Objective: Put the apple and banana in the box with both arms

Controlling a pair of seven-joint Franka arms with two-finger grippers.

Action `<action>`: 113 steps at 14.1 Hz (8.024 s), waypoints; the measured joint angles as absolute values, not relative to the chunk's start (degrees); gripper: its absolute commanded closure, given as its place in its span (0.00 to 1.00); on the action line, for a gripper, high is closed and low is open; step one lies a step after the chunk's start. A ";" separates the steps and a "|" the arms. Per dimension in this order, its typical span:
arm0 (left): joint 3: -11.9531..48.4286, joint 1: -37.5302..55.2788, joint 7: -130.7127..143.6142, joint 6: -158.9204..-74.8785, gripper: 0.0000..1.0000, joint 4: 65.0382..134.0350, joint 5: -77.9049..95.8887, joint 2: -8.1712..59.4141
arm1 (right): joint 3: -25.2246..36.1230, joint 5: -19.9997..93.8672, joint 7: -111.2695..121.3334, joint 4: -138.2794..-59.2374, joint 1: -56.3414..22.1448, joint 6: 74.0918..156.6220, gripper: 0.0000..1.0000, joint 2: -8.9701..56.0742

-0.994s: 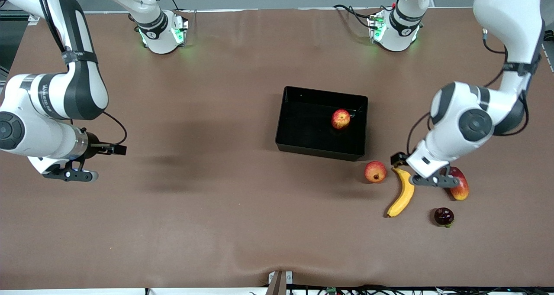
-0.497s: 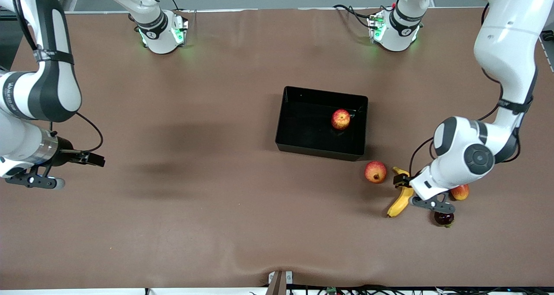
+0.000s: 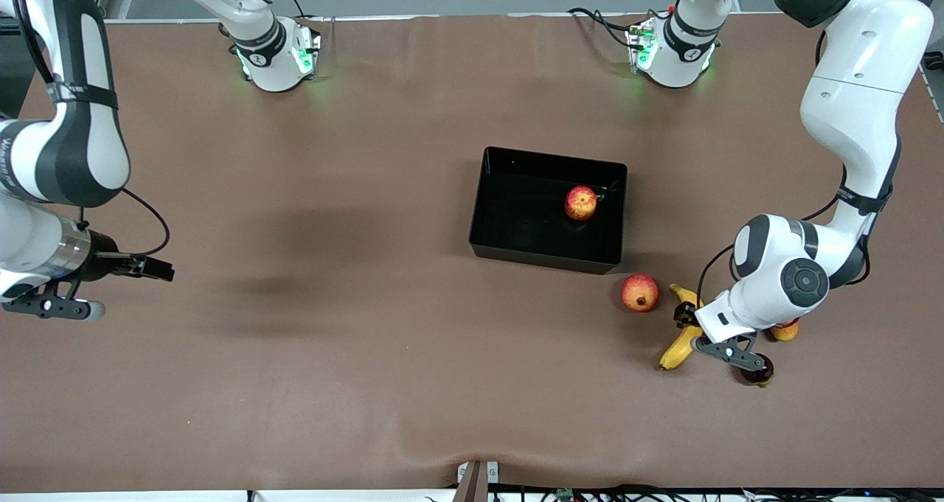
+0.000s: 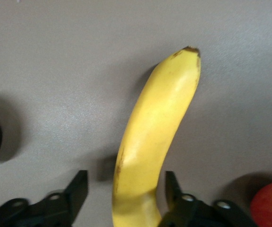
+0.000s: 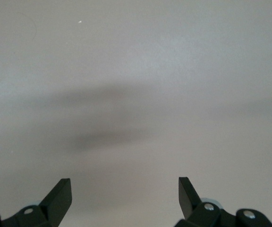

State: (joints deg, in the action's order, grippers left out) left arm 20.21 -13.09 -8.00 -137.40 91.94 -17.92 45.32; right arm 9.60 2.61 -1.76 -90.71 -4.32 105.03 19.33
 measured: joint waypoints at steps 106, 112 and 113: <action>7.99 0.06 8.38 -92.24 0.00 87.15 -4.49 2.81 | 4.18 4.51 -0.72 -87.41 1.05 79.59 0.00 -1.38; 7.40 0.14 8.31 -92.17 0.00 93.67 -4.34 -4.03 | 4.18 4.50 -0.71 -88.10 1.04 82.09 0.00 -1.38; 7.37 0.14 8.36 -91.81 0.00 94.00 -4.34 -4.77 | 4.18 4.50 -0.71 -88.17 1.05 82.27 0.00 -1.38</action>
